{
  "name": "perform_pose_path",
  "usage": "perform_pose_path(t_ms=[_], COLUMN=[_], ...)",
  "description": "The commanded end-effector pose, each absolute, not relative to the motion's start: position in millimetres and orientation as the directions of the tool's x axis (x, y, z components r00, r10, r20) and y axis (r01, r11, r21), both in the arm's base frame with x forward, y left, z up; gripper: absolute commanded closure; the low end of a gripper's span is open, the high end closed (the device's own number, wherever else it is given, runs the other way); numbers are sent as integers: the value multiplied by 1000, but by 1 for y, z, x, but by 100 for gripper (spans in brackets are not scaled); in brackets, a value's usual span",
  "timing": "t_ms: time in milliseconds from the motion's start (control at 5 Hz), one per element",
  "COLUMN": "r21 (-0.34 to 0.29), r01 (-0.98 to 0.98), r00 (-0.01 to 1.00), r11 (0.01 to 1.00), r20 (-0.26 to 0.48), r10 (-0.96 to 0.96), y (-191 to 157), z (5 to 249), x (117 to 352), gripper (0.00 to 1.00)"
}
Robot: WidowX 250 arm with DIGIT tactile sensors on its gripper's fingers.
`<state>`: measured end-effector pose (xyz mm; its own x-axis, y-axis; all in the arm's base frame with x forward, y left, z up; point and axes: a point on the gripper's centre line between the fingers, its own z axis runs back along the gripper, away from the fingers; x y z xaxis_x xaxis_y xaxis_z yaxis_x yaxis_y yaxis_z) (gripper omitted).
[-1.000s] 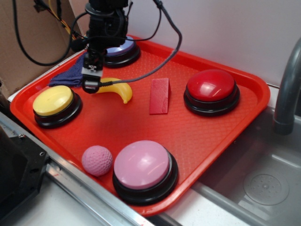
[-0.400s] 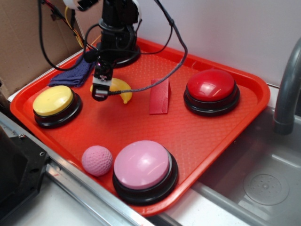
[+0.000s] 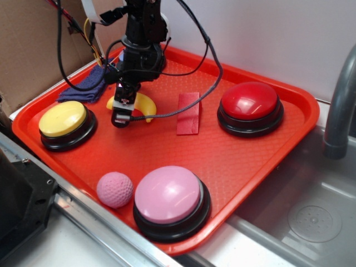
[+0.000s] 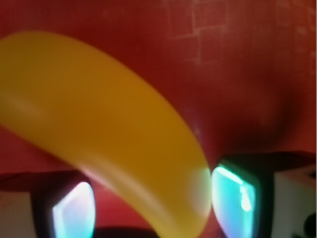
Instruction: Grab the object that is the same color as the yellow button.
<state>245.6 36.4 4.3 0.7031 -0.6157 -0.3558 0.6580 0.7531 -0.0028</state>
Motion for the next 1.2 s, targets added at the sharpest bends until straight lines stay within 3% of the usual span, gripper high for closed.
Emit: perform_pose_path(t_ms=[0, 200, 400, 600, 800, 1000], r21=[51, 59, 144, 156, 11, -90], r01=[674, 669, 452, 204, 24, 25], r00=[715, 723, 886, 978, 999, 999], r11=[737, 741, 880, 966, 1000, 996], r20=[-294, -285, -188, -64, 22, 34], r10=[-634, -630, -424, -197, -24, -22], y=[39, 38, 21, -16, -28, -25], z=[12, 14, 63, 111, 164, 216], x=[241, 240, 229, 199, 175, 160], gripper=[100, 100, 100, 100, 100, 100])
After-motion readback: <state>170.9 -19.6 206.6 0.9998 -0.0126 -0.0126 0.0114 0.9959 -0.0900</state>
